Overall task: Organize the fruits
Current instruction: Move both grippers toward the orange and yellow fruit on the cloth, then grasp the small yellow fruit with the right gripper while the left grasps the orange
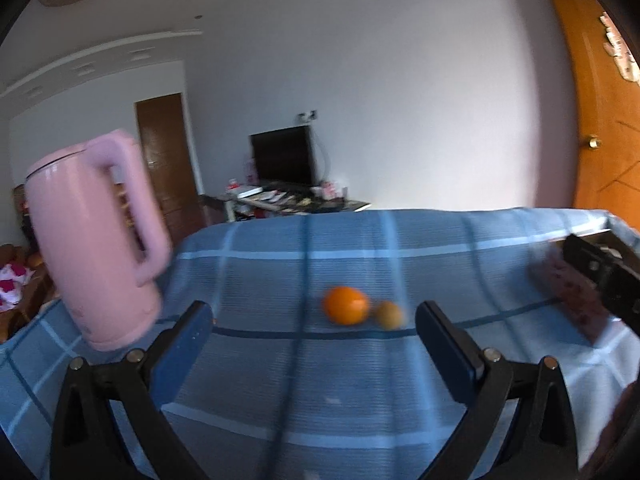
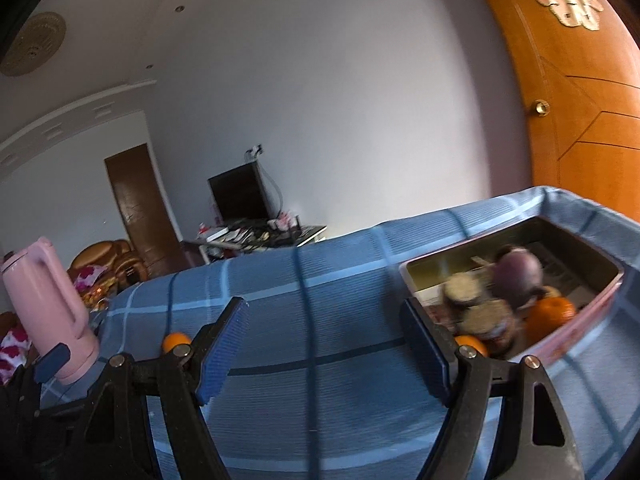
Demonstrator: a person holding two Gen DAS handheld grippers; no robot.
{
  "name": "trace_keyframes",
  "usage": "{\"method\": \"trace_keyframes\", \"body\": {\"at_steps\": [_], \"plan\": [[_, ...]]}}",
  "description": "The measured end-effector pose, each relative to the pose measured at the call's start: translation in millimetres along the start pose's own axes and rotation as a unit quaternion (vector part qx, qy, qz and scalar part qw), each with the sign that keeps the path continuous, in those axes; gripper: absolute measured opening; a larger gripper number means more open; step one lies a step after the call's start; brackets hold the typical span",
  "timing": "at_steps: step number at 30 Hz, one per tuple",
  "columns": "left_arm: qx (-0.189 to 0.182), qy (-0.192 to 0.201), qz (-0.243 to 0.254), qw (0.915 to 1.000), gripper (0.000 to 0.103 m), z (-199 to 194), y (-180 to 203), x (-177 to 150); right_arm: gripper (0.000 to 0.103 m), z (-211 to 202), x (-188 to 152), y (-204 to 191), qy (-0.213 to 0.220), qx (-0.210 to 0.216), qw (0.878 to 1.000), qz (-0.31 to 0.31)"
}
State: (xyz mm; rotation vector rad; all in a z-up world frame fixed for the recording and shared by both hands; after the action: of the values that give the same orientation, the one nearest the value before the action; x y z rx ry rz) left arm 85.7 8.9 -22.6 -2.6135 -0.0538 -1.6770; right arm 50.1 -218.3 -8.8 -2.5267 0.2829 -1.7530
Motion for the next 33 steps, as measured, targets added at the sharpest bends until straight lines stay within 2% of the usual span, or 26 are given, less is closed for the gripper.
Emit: {"method": "trace_keyframes", "body": {"at_steps": [8,13,17,20,23,24,25,26,30,33], "plan": [[0.061,-0.039,-0.02,0.9972,0.103,38,-64,2,0.079,44,-11,-52,-0.065,0.055,0.996,-0.021],[0.074,-0.069,-0.044,0.9939,0.103,53,-85,0,0.078,78,-25,-93,-0.131,0.105,0.985,-0.05],[0.078,-0.077,-0.047,0.9929,0.103,57,-89,1,0.054,108,-43,-122,-0.2,0.128,0.968,-0.082],[0.075,-0.082,-0.051,0.9925,0.103,60,-92,-1,0.05,124,-54,-137,-0.235,0.129,0.958,-0.097],[0.072,-0.085,-0.051,0.9925,0.103,61,-91,-2,0.049,135,-57,-148,-0.247,0.129,0.953,-0.115],[0.066,-0.085,-0.051,0.9929,0.103,61,-90,-2,0.046,138,-59,-151,-0.253,0.122,0.952,-0.124],[0.062,-0.084,-0.05,0.9932,0.103,62,-89,-1,0.034,140,-61,-152,-0.261,0.117,0.95,-0.13],[0.059,-0.083,-0.05,0.9936,0.103,62,-88,-1,0.03,142,-63,-153,-0.265,0.112,0.948,-0.135],[0.043,-0.087,-0.048,0.9942,0.103,62,-84,-2,0.029,138,-62,-151,-0.262,0.113,0.949,-0.133],[0.026,-0.097,-0.053,0.9935,0.103,65,-82,-5,0.029,120,-52,-140,-0.228,0.127,0.959,-0.113]]}}
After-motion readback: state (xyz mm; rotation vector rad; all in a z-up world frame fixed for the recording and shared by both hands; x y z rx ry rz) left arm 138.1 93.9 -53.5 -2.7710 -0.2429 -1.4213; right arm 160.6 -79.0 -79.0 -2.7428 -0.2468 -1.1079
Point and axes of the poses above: each gripper's, at about its wrist camera, not at the fingertips, and z roughly the way its jaws point, y to its right, x to its top, the point moved 7 cm from there along z, roughly the way its jaws point, and after that the axes turned 6 degrees about -z, right-handed, at the moved point
